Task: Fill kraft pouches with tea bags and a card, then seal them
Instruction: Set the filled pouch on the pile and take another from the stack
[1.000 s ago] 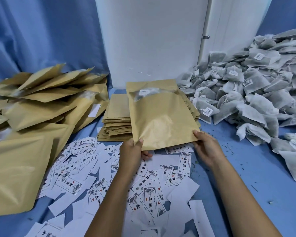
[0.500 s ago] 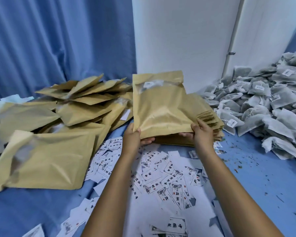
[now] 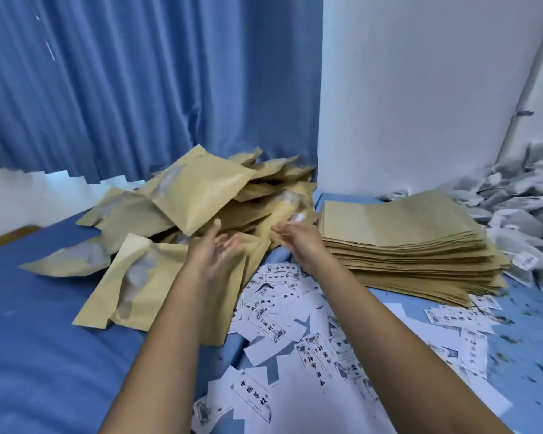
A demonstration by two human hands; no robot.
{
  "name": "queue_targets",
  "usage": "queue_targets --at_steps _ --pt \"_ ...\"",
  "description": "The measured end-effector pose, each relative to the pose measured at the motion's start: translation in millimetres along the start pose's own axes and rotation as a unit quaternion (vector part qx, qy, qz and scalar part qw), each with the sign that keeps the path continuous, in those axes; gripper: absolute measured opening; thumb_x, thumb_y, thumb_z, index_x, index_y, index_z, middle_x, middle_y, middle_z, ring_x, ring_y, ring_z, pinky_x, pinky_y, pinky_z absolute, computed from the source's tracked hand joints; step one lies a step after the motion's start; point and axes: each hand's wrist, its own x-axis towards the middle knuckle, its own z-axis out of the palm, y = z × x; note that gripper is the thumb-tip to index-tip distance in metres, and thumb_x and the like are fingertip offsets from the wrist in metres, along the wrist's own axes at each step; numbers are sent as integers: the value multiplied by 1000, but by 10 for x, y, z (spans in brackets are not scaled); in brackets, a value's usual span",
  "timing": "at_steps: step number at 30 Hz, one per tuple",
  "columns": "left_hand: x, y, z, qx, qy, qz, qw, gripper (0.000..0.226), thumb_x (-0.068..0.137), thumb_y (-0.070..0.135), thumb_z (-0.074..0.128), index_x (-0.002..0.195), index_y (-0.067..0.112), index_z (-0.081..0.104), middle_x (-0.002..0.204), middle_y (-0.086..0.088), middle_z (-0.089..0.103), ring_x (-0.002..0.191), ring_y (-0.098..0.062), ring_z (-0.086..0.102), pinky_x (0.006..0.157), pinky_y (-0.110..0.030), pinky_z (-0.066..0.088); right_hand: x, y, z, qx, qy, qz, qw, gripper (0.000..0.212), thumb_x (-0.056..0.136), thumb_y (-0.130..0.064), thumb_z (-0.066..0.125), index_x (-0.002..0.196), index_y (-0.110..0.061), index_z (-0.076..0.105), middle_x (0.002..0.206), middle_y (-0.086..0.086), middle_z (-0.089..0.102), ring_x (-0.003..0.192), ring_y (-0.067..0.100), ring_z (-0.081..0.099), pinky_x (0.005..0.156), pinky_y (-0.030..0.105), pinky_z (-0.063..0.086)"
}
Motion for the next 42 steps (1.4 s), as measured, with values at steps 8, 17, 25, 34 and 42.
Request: queue_targets --at_steps 8,17,25,34,42 --pt "245 -751 339 298 -47 -16 953 37 92 9 55 127 8 41 102 -13 62 71 -22 66 59 -32 57 -9 213 -544 -219 144 -88 961 24 92 -2 51 74 -8 66 78 15 69 66 23 59 68 38 51" --pt "911 -1528 837 796 -80 265 538 36 93 18 47 129 11 45 131 -11 45 121 -29 43 99 -38 37 261 -4 -1510 -787 111 -36 606 81 82 -74 40 148 -30 24 156 7 23 144 28 18 115 44 17" --pt "1630 -1709 1077 823 -14 266 502 36 93 11 47 127 7 37 130 -15 45 120 -28 43 96 -35 38 470 -155 -1553 -811 108 -65 571 83 66 -84 50 129 -29 50 111 1 63 103 22 59 75 33 41" --pt "1511 -1616 1111 787 49 303 535 19 91 3 51 109 6 52 98 -11 67 90 -28 64 71 -31 44 420 -51 -1645 -842 149 -139 499 77 72 -86 34 120 -29 54 99 -3 66 89 19 62 66 31 32" --pt "303 -1479 973 465 -316 489 667 9 84 4 65 88 12 65 87 6 62 86 -6 58 78 -20 45 -64 -513 -2187 -699 367 -146 597 43 85 -52 54 108 -18 69 108 7 69 109 25 56 107 39 24"
